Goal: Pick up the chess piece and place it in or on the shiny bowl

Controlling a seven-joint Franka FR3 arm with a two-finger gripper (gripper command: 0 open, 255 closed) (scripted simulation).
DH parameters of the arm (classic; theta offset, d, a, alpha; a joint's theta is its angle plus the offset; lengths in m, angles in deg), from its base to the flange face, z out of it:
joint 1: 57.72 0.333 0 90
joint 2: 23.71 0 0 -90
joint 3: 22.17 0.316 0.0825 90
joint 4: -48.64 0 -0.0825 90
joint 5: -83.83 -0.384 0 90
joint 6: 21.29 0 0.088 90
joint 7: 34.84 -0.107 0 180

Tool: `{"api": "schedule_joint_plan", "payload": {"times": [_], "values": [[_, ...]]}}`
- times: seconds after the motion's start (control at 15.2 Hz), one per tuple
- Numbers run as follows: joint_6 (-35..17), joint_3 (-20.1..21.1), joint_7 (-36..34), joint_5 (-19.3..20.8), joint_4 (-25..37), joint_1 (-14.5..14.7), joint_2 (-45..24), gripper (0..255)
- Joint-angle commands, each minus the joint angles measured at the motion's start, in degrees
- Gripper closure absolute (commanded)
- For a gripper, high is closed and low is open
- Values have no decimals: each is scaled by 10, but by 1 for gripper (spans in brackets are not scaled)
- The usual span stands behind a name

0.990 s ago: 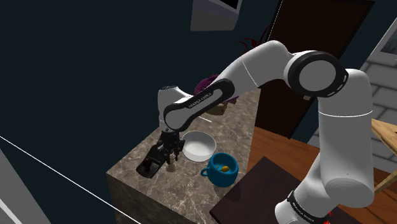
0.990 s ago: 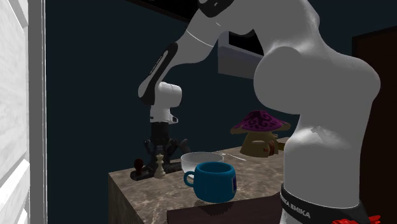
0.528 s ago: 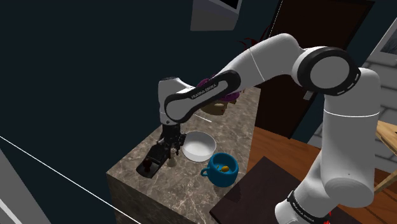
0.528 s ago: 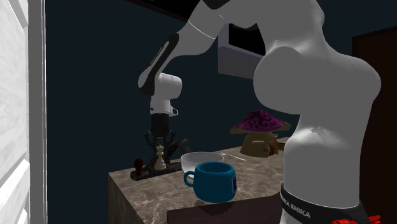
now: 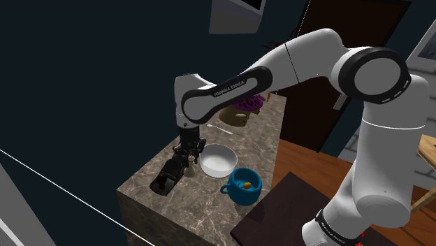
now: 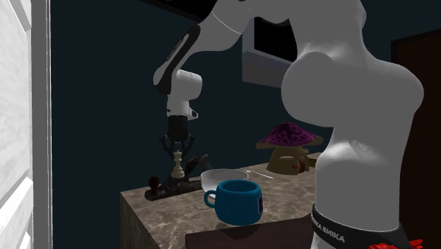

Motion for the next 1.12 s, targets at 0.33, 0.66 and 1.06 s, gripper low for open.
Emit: {"api": "schedule_joint_plan", "payload": {"times": [0.33,0.66,1.06], "values": [[47,3,0,-6,21,-3,27,255],[69,-1,13,-10,22,-12,47,255],[73,-30,89,-10,-23,-61,91,255]]}}
